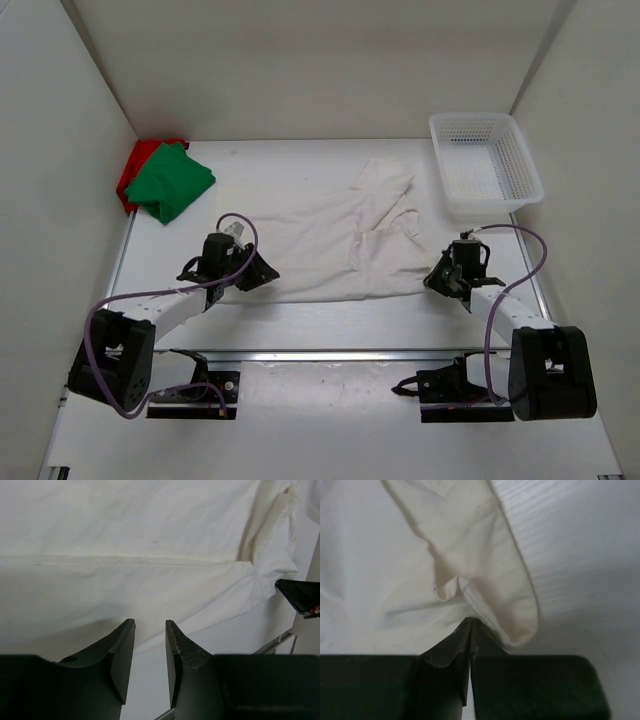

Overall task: Fold and stack the t-shirts
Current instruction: Fold the flattened tshirt in 1/3 of the way

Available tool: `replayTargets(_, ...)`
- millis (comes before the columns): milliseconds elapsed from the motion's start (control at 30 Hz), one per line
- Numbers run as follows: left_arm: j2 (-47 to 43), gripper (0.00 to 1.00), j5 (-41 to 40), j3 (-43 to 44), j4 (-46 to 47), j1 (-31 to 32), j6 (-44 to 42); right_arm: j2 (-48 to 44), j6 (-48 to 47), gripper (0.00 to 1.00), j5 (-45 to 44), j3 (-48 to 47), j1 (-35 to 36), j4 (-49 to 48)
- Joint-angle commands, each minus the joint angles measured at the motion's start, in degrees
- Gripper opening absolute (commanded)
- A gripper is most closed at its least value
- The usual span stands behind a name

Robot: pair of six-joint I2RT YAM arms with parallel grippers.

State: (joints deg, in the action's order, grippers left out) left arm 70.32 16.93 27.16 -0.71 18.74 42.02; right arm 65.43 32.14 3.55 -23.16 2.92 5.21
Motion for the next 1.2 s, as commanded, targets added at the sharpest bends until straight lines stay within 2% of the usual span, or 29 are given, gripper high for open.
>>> replayTargets(0,2.09,0.42,4.86,-4.64,3.33,-3.7,2.97,2.33,0.64,0.0,-1.7,-0.58,-1.07,2.77)
replayTargets(133,1.14,0.41,6.36,-10.19,6.24,-8.97,6.14,-3.1,3.1,0.01,1.27,3.29,-5.98,5.5)
replayTargets(233,-0.01,0.43,5.32,-11.25,3.45,-8.38,6.41,-7.77,3.72,0.0,5.05,4.18,-8.89,9.97)
replayTargets(367,-0.62,0.43,7.41,-12.38,1.42,-8.81,7.54,-13.03,4.94,0.0,3.49,5.75,-6.02,16.75)
replayTargets(500,-1.15,0.43,7.68,-11.96,-1.3,-8.28,7.64,-17.52,8.12,0.0,5.76,5.67,-3.79,14.23)
replayTargets(600,-0.45,0.44,5.49,-7.58,-0.35,-6.26,6.94,-13.69,3.73,0.04,7.0,1.3,-1.88,11.15)
replayTargets(667,-0.01,0.45,2.0,-2.39,-0.17,-2.68,6.06,-4.14,-1.62,0.07,4.37,-5.02,3.04,10.69)
replayTargets(733,0.08,0.46,-2.24,0.86,0.0,0.22,5.71,2.81,-4.96,0.07,3.83,-8.98,5.94,10.88)
replayTargets(833,0.95,0.49,-4.45,3.77,1.66,3.32,5.0,11.36,-7.0,0.04,0.06,-13.22,9.99,11.4)
replayTargets(967,3.41,0.47,-2.96,3.61,4.57,2.8,5.44,16.48,-6.22,0.0,-5.81,-14.2,12.54,11.83)
replayTargets(1133,3.77,0.48,-1.38,3.78,5.01,-0.63,5.7,16.41,-3.58,0.0,-4.0,-11.49,11.32,18.77)
replayTargets(1167,3.85,0.47,-1.55,3.69,5.97,-1.25,6.31,14.74,-2.18,0.0,-0.6,-9.21,10.36,19.65)
